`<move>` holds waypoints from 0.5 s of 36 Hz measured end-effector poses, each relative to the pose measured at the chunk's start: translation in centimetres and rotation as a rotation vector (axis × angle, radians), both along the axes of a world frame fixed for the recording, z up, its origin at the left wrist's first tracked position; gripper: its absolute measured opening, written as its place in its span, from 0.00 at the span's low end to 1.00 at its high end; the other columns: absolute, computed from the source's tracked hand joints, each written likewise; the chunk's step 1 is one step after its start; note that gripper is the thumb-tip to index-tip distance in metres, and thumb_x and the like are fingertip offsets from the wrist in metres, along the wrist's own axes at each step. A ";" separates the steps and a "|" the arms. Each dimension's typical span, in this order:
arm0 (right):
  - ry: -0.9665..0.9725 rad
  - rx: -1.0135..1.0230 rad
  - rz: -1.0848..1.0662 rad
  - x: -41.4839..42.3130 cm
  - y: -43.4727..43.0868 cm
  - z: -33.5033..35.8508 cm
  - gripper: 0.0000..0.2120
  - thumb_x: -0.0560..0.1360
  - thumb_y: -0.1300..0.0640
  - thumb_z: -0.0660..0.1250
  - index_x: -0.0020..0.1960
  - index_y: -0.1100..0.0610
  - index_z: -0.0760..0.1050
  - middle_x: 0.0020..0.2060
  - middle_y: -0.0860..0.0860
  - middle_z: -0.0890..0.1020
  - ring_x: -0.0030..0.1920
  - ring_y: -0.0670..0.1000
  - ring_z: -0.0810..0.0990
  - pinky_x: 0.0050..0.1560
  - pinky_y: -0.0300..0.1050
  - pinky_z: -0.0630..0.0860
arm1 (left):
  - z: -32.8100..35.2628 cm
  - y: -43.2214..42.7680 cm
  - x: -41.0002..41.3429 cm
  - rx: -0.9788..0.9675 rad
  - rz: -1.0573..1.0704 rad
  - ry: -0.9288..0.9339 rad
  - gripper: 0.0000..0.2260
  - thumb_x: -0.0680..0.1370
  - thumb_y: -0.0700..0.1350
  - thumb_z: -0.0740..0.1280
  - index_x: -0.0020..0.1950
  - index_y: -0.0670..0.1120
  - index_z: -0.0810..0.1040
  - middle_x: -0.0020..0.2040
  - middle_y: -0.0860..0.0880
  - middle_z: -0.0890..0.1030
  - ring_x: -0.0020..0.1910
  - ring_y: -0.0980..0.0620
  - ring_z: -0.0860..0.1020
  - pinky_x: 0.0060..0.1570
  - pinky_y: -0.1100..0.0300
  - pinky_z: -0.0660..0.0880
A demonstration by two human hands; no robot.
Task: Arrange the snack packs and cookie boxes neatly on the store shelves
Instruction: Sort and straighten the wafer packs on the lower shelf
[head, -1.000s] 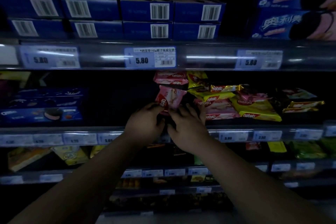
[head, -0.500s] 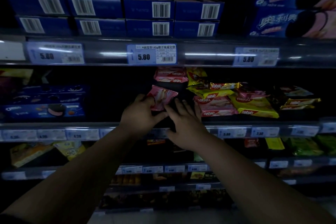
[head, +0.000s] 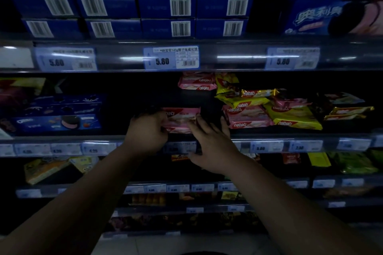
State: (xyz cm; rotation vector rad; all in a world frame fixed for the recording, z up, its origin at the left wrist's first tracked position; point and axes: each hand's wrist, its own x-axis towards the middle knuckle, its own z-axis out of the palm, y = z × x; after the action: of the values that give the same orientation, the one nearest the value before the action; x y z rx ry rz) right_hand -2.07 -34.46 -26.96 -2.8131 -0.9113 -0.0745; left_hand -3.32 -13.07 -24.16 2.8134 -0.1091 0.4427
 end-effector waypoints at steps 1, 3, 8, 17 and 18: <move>0.003 -0.005 0.011 0.1 -0.2 0.1 0.42 0.76 0.35 0.60 0.79 0.44 0.39 0.80 0.51 0.43 0.79 0.55 0.44 0.72 0.60 0.27 | 0.0 -0.4 -0.1 0.002 -0.031 -0.017 0.13 0.68 0.42 0.68 0.52 0.48 0.81 0.48 0.45 0.84 0.47 0.41 0.82 0.45 0.56 0.75; -0.023 -0.014 -0.010 0.2 -0.7 0.3 0.43 0.74 0.34 0.60 0.79 0.43 0.39 0.80 0.51 0.42 0.79 0.55 0.41 0.73 0.61 0.28 | 0.1 -1.7 -0.1 -0.047 -0.116 -0.064 0.18 0.67 0.43 0.66 0.56 0.50 0.81 0.53 0.46 0.83 0.51 0.43 0.81 0.50 0.55 0.77; -0.081 0.090 -0.228 0.4 -4.1 1.0 0.43 0.70 0.30 0.59 0.79 0.41 0.46 0.79 0.55 0.51 0.78 0.59 0.45 0.74 0.63 0.37 | 0.5 -6.5 0.0 -0.113 -0.237 -0.088 0.22 0.67 0.46 0.63 0.61 0.47 0.78 0.60 0.47 0.79 0.56 0.45 0.78 0.55 0.53 0.76; -0.095 0.036 -0.576 1.7 -11.4 -0.4 0.48 0.61 0.22 0.56 0.77 0.41 0.55 0.75 0.59 0.58 0.75 0.65 0.48 0.71 0.67 0.38 | 0.8 -15.8 2.4 -0.416 -0.242 0.205 0.27 0.77 0.47 0.67 0.75 0.52 0.64 0.60 0.47 0.79 0.56 0.47 0.78 0.48 0.62 0.72; -0.100 0.021 -0.569 1.6 -11.6 -0.4 0.49 0.59 0.21 0.52 0.77 0.40 0.54 0.75 0.59 0.58 0.76 0.66 0.48 0.71 0.67 0.37 | 0.6 -16.3 3.0 -0.442 -0.209 0.242 0.27 0.78 0.49 0.66 0.76 0.53 0.62 0.60 0.47 0.80 0.55 0.47 0.79 0.47 0.62 0.72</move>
State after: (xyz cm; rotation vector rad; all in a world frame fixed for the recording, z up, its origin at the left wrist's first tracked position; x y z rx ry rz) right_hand -0.45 -46.11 -27.39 -2.9734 -0.0978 -0.2985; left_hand -0.33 -29.36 -23.60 2.3652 -0.2214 0.0631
